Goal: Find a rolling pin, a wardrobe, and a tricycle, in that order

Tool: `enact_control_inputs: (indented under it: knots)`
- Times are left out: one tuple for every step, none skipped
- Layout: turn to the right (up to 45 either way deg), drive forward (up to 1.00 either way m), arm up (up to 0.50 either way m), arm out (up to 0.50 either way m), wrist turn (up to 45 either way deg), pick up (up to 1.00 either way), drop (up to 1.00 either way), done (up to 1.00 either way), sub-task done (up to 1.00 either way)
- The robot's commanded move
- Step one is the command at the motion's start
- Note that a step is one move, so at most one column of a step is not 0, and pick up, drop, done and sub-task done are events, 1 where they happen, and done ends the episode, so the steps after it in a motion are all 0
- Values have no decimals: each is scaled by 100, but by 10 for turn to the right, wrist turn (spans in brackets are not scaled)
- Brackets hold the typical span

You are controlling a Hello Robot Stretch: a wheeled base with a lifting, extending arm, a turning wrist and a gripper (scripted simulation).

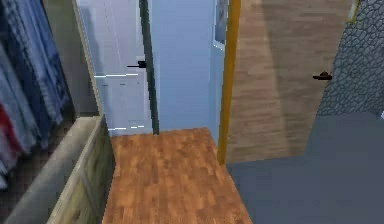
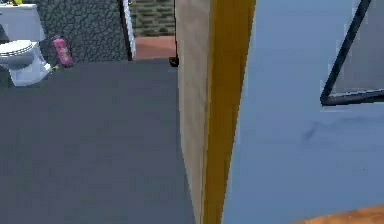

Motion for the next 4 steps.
enact_control_inputs:
  knots:
    - [360,0,0,0,0,0,0,0,0]
    - [0,45,0,0,0,0,0,0,0]
    - [360,0,0,0,0,0,0,0,0]
    - [0,100,0,0,0,0,0,0,0]
